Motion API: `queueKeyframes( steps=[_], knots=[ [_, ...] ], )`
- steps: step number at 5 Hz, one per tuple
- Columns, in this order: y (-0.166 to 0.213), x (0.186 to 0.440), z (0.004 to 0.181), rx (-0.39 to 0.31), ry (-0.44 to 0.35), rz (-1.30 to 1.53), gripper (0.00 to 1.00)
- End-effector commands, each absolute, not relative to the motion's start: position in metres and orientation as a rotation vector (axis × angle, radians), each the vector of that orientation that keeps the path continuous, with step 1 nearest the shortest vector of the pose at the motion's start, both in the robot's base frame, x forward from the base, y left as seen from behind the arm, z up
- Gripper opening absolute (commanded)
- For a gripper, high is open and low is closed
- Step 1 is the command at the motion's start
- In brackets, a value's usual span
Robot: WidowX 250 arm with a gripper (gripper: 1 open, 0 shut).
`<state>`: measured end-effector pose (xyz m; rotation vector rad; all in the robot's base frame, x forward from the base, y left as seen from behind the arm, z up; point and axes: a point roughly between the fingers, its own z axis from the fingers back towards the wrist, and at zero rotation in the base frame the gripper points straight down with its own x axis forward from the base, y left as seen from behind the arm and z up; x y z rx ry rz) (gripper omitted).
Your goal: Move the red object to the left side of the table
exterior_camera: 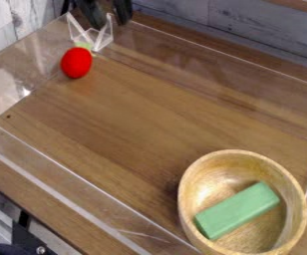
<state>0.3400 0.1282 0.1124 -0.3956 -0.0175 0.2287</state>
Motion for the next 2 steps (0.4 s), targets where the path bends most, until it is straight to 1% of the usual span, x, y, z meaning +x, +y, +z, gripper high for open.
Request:
queueKeyframes(
  steps=[1, 2],
  knots=[
    [0.1259, 0.3438, 0.1153, -0.385, -0.058, 0.253, 1.0],
    [0.1217, 0.341, 0.1135, -0.389, -0.051, 0.262, 1.0]
  ],
)
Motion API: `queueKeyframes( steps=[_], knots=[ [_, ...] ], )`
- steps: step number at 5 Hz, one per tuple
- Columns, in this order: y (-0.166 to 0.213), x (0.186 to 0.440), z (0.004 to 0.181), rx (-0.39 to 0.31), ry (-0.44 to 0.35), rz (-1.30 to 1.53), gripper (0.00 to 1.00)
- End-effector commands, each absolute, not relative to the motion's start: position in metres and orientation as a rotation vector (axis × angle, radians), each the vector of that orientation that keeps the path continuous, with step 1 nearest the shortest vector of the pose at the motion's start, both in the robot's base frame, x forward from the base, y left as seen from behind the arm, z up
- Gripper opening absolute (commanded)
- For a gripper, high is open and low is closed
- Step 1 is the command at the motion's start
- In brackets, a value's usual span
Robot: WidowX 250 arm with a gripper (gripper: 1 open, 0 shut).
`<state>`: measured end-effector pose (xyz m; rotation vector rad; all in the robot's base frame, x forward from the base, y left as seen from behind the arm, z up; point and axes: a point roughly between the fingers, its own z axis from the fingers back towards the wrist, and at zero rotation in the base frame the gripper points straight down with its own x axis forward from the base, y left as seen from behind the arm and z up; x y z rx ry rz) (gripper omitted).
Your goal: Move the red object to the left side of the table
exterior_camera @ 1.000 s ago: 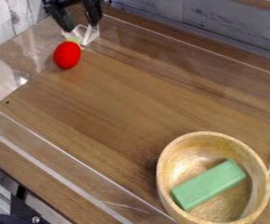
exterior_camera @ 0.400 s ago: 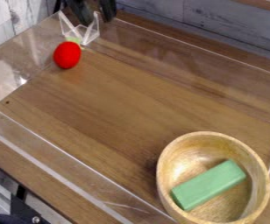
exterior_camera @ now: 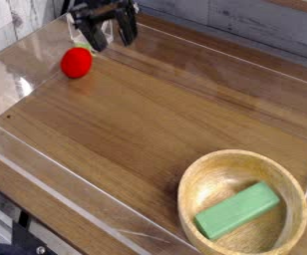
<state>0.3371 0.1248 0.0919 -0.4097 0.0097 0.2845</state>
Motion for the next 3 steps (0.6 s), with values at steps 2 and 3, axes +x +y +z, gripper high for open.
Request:
queueKeyframes(
  steps=[2, 3],
  knots=[
    [0.095, 0.346, 0.122, -0.388, -0.075, 0.223, 1.0],
    [0.084, 0.349, 0.122, -0.362, -0.093, 0.226, 1.0]
  ],
)
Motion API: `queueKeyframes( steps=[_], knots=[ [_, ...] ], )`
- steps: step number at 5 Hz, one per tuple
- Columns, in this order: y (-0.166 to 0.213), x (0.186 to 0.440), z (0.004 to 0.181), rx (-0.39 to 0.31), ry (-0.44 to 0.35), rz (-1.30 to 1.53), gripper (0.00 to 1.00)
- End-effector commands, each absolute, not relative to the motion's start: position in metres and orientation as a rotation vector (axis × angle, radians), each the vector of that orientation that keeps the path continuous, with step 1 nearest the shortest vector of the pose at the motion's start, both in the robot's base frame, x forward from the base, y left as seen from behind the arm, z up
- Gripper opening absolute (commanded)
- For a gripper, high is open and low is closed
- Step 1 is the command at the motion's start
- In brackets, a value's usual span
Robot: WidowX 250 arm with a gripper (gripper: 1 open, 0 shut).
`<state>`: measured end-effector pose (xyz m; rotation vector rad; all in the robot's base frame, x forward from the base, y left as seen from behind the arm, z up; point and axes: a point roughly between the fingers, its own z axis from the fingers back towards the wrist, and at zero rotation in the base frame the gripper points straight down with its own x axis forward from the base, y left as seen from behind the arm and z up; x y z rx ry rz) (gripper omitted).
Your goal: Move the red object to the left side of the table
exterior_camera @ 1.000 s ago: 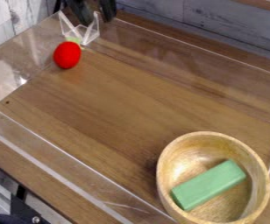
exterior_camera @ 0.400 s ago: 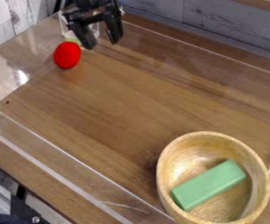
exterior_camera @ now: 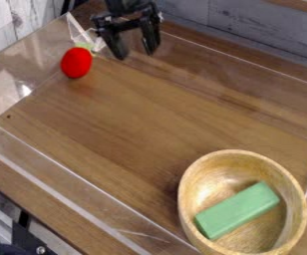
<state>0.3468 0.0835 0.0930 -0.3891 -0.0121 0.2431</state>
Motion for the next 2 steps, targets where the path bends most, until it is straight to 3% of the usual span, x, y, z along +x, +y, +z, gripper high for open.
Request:
queueKeyframes(
  steps=[1, 2],
  knots=[
    [0.0825, 0.3487, 0.1188, -0.323, -0.113, 0.103, 1.0],
    [0.0811, 0.3477, 0.1157, -0.286, -0.128, -0.018, 1.0]
  ],
)
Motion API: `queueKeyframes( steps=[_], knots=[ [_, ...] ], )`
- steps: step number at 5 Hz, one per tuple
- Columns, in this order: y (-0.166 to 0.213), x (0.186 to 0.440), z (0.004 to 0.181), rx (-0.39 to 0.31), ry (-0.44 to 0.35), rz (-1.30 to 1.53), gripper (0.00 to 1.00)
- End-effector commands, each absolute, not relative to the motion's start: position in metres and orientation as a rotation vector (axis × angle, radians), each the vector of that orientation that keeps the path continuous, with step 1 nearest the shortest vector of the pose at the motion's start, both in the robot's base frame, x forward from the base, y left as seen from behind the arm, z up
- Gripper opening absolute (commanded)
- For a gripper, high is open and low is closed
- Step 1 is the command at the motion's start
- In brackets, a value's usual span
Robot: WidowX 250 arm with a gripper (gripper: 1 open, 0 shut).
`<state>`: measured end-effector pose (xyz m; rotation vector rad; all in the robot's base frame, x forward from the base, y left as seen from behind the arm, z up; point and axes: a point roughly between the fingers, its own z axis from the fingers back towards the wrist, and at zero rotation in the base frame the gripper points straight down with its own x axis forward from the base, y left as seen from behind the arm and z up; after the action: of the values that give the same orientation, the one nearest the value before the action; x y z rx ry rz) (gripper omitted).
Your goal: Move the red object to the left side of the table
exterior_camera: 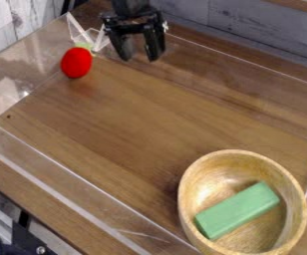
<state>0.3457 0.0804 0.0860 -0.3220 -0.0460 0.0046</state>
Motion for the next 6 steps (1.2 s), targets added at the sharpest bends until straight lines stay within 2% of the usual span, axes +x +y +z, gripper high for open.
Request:
queueKeyframes(
  steps=[1, 2, 3, 4, 6],
  knots=[
    [0.079, 0.348, 0.126, -0.264, -0.145, -0.035, 1.0],
    [0.076, 0.347, 0.137, -0.248, -0.163, -0.04, 1.0],
    [0.074, 0.35, 0.132, -0.235, -0.174, -0.049, 0.0],
    [0.081, 0.364, 0.131, -0.239, -0.163, -0.068, 1.0],
    [0.095, 0.37, 0.118, -0.285, -0.128, -0.091, 1.0]
  ],
)
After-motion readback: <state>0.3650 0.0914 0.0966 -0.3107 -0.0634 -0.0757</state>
